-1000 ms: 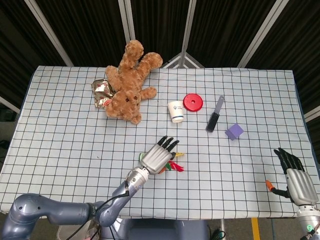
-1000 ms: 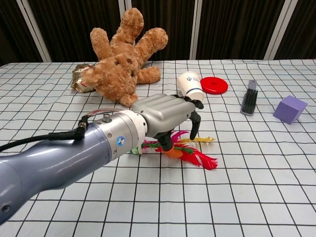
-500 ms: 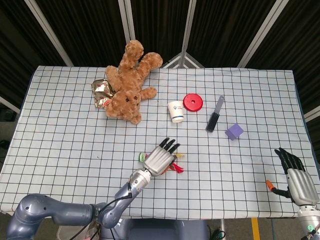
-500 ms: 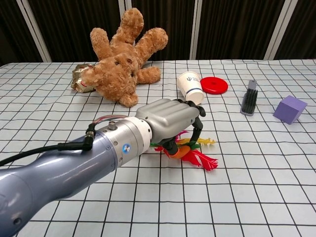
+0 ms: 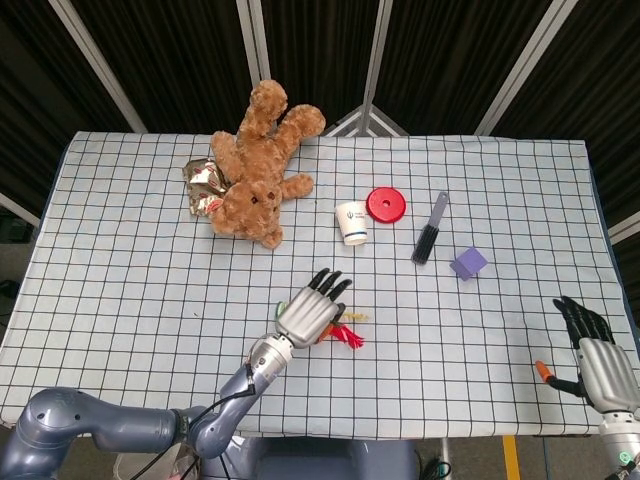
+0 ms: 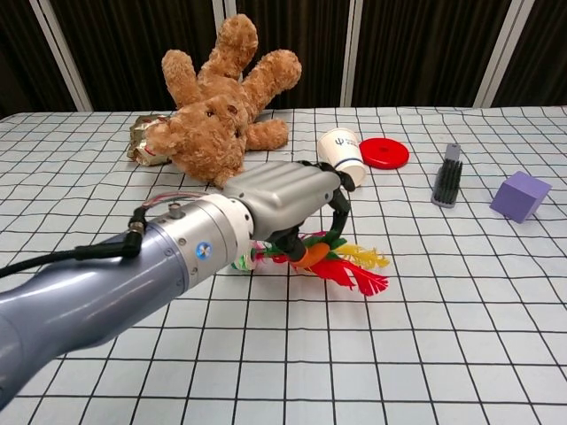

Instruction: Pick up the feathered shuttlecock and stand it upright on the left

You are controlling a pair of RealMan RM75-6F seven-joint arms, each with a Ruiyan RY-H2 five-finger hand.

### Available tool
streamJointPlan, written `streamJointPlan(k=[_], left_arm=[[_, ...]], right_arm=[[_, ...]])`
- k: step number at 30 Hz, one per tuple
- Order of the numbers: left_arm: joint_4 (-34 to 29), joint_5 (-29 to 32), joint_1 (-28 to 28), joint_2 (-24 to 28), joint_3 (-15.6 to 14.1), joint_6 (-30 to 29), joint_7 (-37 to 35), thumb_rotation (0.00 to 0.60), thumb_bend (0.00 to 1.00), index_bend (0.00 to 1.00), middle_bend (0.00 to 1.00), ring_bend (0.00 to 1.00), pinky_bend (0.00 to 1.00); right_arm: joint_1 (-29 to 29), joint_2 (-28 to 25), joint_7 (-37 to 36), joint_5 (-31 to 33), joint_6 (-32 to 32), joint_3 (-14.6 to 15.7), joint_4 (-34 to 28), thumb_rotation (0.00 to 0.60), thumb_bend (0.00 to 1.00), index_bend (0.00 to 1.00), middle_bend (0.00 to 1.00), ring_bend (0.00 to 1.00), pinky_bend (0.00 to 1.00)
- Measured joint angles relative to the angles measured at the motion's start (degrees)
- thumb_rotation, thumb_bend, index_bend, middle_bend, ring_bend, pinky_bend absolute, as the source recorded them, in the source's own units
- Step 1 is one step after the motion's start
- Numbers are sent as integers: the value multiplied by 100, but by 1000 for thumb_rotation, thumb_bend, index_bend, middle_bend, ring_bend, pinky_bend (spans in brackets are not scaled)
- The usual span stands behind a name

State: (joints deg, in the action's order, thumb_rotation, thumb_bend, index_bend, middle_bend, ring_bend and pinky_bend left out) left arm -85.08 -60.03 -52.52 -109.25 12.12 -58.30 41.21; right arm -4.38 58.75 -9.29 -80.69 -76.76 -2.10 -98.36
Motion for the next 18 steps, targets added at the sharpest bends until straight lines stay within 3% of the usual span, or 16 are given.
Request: streamJointPlan(k=[18], left_arm=[[-1804,-1035,994,1989,-256,-1120,-918,600,670,586,93,0,12]], right_arm=[[-18,18,147,-1,42,14,-25,600,342,0,0,0,0]])
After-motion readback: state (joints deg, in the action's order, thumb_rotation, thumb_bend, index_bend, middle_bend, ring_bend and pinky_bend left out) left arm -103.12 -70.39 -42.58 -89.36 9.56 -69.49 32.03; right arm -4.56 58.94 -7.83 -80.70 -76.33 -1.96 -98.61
